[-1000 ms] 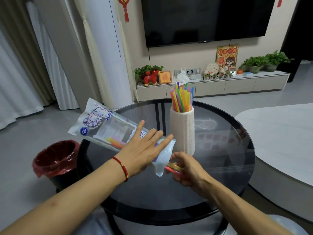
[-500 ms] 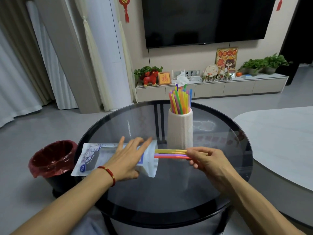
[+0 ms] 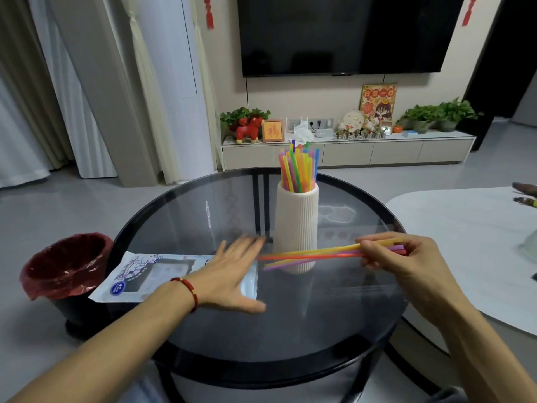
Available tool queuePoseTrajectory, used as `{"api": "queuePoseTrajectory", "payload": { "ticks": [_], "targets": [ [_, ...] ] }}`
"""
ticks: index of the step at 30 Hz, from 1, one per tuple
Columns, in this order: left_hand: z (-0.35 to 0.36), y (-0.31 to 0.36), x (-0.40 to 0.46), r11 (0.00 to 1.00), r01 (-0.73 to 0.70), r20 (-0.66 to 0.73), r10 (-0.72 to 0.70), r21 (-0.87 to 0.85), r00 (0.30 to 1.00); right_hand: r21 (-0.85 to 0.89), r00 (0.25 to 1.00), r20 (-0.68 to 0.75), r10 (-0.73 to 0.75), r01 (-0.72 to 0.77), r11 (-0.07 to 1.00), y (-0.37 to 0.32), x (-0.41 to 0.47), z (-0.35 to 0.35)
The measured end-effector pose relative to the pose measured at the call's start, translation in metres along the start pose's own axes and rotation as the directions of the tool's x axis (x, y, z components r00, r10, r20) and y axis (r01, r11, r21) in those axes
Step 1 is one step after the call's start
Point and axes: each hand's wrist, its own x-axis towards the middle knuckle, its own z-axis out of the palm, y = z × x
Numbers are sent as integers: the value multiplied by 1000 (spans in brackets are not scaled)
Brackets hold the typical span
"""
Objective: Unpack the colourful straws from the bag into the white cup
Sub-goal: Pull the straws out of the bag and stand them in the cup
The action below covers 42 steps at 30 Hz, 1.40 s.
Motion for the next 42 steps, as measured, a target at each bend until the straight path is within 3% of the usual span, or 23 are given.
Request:
{"api": "queuePoseTrajectory", "payload": {
  "ticks": [3,5,7,10,12,14,16,19,21,23,25,28,32,42],
  "targets": [
    [10,42,10,992,-58,-209,34,-109,977,-6,996,43,-81,82,997,-16,-2,-9],
    [17,63,16,994,-52,-405,8,-98,914,12,993,66,-93,93,996,-20,-1,-8],
    [20,76,18,994,-39,-508,-20,-106,861,74,995,50,-89,86,994,-19,3,-3],
    [26,79,15,982,-44,-474,-49,-183,879,243,1000,22,5,-10,970,-9,11,16],
    [24,80,11,964,-89,-463,-39,-251,885,278,995,96,17,-43,960,0,14,39],
    [19,86,9,941,-151,-458,-5,-303,889,113,976,217,-20,-5,994,9,10,63],
    [8,88,8,916,-181,-462,-5,-358,887,-68,965,251,-70,90,994,9,10,74],
    [-20,76,13,885,-138,-474,-102,-445,875,-103,985,67,-161,167,981,-14,26,57],
    [-48,67,28,801,-127,-483,-219,-585,848,-27,971,-86,-224,223,975,-43,39,34],
    [-74,65,51,726,-119,-457,-288,-678,842,25,956,-134,-261,267,963,-73,49,19],
    [-90,69,77,708,-93,-393,-273,-700,878,15,952,-114,-285,288,957,-95,59,18],
    [-89,79,105,647,-129,-369,-250,-751,895,-177,942,-107,-317,295,939,-111,79,31],
    [-70,89,118,646,-109,-454,-397,-756,798,-521,934,-74,-348,262,812,-108,104,59],
    [-66,93,112,655,-151,-519,-414,-740,747,-699,875,-21,-483,333,633,-77,116,101]
  ]
}}
